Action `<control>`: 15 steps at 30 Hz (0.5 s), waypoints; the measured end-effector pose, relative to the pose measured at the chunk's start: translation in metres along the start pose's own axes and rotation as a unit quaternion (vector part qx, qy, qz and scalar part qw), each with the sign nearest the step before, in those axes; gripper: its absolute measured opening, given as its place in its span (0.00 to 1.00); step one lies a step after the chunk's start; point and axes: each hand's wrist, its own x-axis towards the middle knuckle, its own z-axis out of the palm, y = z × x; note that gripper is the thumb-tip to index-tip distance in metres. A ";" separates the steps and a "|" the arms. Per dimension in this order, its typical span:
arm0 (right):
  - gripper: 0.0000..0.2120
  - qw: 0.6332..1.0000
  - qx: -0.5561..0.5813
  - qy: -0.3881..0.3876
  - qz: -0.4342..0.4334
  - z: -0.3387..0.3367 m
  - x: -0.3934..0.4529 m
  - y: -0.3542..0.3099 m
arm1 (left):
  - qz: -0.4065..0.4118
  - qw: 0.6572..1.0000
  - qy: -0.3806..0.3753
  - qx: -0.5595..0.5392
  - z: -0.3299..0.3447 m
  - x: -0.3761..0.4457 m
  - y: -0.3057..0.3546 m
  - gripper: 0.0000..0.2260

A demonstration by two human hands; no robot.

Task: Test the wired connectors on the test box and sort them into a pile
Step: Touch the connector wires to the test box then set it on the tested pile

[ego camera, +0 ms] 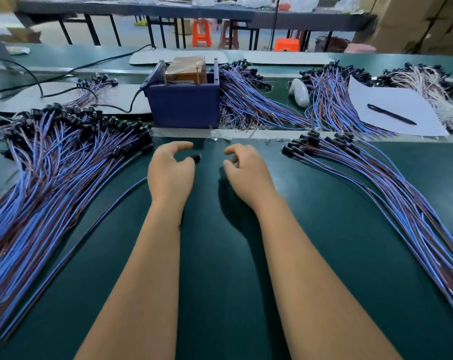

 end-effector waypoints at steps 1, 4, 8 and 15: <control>0.12 1.000 0.022 0.008 -0.001 0.000 0.000 0.002 | 0.019 0.998 0.020 0.051 -0.004 0.002 -0.003 0.18; 0.11 0.999 0.032 0.012 -0.008 0.001 0.000 0.003 | 0.012 0.983 0.028 0.181 -0.012 0.007 -0.007 0.23; 0.11 0.999 -0.008 -0.002 -0.032 0.002 -0.004 0.000 | 0.001 0.972 0.006 0.235 -0.010 0.010 -0.009 0.23; 0.09 0.998 -0.001 0.017 -0.054 0.006 -0.009 -0.005 | 0.081 0.988 0.032 0.127 0.001 0.009 -0.009 0.16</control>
